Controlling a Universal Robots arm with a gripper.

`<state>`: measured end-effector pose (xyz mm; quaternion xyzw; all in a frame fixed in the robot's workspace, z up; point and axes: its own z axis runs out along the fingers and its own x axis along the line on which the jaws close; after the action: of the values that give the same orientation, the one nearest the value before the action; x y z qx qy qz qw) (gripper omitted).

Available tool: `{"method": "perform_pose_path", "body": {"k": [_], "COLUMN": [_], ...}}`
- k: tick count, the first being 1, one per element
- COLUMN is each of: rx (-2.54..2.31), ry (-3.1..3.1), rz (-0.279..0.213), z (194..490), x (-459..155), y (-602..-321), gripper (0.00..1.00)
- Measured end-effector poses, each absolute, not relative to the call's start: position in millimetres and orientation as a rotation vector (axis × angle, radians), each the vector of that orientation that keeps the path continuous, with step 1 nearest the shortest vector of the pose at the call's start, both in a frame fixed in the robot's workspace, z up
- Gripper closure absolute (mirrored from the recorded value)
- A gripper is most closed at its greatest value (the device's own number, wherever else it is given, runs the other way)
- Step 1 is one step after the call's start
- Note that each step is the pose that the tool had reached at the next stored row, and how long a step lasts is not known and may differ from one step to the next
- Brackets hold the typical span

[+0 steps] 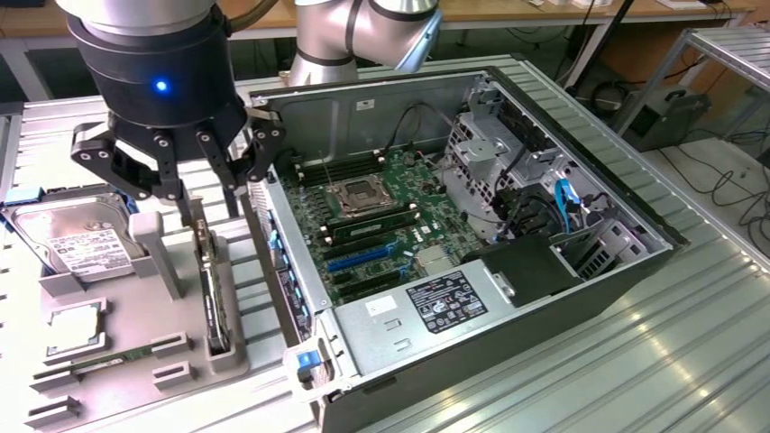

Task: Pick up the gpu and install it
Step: 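Pick up the gpu and move the gpu toward the slot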

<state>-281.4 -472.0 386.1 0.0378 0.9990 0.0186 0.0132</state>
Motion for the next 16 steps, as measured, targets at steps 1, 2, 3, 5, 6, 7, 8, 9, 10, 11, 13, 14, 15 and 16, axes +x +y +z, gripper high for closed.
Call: {"method": "perform_pose_path", "body": {"k": [1,2,3,5,6,7,8,9,10,11,13,14,15,16], "rx": [0.118,0.118,0.118,0.118,0.118,0.118,0.118,0.118,0.118,0.118,0.118,0.118,0.118,0.118], "ry": [3.113,3.113,3.113,3.112,3.112,3.113,3.113,3.112,3.113,3.112,3.112,3.113,3.112,3.112], "rz": [0.058,0.058,0.058,0.058,0.058,0.058,0.058,0.058,0.058,0.058,0.058,0.058,0.058,0.058], "z": [385.5,385.0,384.6,383.5,383.2,382.9,382.3,382.0,381.7,381.4,380.7,380.4,380.1,379.8], "x": [-281.7,-281.9,-282.2,-282.5,-282.5,-282.6,-282.7,-282.8,-282.8,-282.9,-283.0,-283.0,-283.1,-283.1], "y": [-472.0,-472.0,-472.0,-472.0,-472.0,-472.0,-472.0,-472.0,-472.0,-472.0,-472.0,-472.0,-472.0,-472.0], "gripper": [0.58,0.58,0.58,0.58,0.58,0.58,0.58,0.58,0.58,0.58,0.58,0.58,0.58,0.58]}}
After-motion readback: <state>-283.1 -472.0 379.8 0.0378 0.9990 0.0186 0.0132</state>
